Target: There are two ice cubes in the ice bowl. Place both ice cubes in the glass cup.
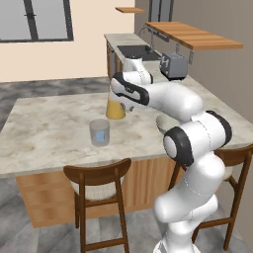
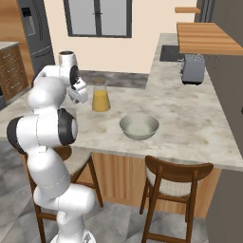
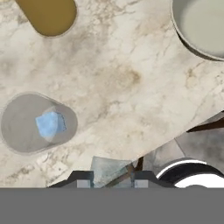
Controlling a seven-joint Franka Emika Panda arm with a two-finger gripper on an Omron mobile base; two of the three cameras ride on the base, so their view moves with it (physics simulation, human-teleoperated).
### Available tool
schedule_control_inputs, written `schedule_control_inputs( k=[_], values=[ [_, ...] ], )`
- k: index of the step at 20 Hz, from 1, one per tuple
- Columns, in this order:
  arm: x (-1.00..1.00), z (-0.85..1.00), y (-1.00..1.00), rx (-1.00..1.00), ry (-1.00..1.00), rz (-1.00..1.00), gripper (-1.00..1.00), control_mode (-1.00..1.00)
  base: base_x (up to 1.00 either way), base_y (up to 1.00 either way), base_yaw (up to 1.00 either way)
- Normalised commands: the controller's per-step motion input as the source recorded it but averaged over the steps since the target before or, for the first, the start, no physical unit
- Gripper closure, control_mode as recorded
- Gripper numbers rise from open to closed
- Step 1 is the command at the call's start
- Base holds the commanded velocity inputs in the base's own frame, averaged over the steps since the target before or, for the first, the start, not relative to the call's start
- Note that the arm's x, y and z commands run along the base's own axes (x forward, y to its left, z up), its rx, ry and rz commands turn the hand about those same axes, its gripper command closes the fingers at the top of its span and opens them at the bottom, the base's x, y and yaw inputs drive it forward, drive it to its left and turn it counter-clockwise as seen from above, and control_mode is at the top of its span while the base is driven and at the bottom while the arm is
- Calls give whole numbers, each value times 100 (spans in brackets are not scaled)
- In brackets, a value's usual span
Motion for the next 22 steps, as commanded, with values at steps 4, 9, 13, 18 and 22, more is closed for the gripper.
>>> schedule_control_inputs(
  k=[4,9,13,18,22],
  values=[
    [8,0,100,12,-6,-11,100,-100,0,0,0],
    [12,-4,93,5,-10,-9,100,-100,0,0,0],
    [14,-5,6,-3,2,-2,100,-100,0,0,0],
    [37,-6,0,0,0,0,100,-100,0,0,0],
    [47,-8,0,0,0,0,100,-100,0,0,0]
  ],
)
